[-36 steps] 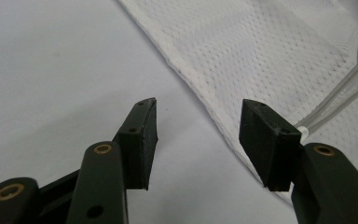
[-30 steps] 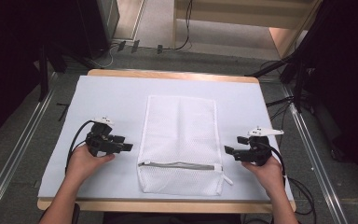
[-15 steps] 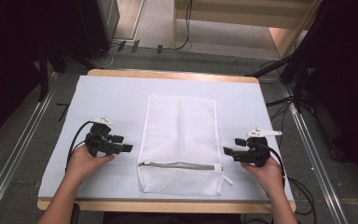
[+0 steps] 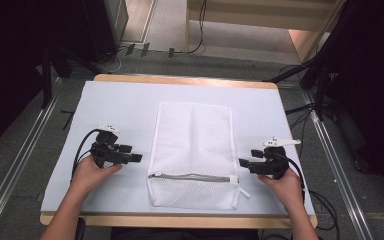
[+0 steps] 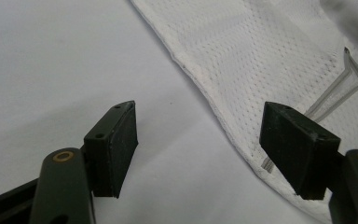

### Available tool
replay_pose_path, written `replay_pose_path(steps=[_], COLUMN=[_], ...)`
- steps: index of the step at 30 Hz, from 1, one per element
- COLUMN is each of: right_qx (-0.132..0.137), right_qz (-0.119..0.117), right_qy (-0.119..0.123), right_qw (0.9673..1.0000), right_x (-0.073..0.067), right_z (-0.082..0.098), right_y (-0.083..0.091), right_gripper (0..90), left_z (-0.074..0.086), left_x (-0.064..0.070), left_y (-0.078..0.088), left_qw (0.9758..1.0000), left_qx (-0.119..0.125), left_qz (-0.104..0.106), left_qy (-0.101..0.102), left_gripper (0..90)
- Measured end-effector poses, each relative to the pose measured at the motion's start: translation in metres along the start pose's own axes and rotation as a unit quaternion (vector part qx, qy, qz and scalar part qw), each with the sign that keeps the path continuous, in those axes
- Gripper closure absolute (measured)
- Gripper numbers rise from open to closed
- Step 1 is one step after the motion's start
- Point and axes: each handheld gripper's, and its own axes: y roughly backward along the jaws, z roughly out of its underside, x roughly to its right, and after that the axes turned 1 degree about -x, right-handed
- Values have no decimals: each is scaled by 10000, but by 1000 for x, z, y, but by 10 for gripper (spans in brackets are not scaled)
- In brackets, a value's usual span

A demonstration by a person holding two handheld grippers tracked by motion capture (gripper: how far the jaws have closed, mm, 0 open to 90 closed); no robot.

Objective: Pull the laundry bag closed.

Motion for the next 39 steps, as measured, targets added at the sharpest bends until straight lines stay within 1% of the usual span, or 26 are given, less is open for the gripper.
replay_pose_path(steps=[13, 19, 22, 24, 29, 32, 33, 35, 36, 37, 38, 39], right_qx=[-72, -65, -162, -136, -113, -104, -129, -121, -130, -147, -159, -157], right_qz=[-38, -63, -20, -39, -122, -171, -179, -215, -250, -249, -268, -301], right_qy=[-45, -42, -122, -97, -98, -61, -73, -26, -12, -16, 6, -13], right_qw=[10000, 10000, 9998, 9999, 9998, 9998, 9997, 9997, 9996, 9996, 9995, 9994], right_x=[-1, -3, -7, -10, -18, -24, -27, -32, -34, -37, -39, -42], right_z=[0, 0, -1, -1, -4, -6, -7, -9, -10, -11, -12, -13], right_y=[-1, -1, 0, 1, 1, 2, 3, 2, 2, 2, 2, 1], right_gripper=[330, 358, 382, 389, 427, 445, 445, 447, 451, 453, 464, 469], left_z=[0, 0, 0, 1, 2, 2, 2, 3, 3, 3, 3, 3], left_x=[2, 3, 3, 5, 8, 10, 10, 12, 12, 13, 13, 14], left_y=[1, 2, 4, 5, 8, 8, 8, 8, 8, 7, 7, 7], left_qw=[10000, 10000, 10000, 9999, 10000, 10000, 10000, 10000, 10000, 10000, 10000, 10000], left_qx=[11, 17, -30, -33, -2, 48, 50, 48, 33, 30, 23, 20], left_qz=[-94, -55, -5, 43, 48, 6, 24, 14, 42, 53, 54, 61], left_qy=[-10, 30, 65, 89, 16, 38, 45, -2, -14, 15, -8, -21], left_gripper=[330, 365, 418, 451, 499, 489, 488, 487, 488, 489, 490, 492])
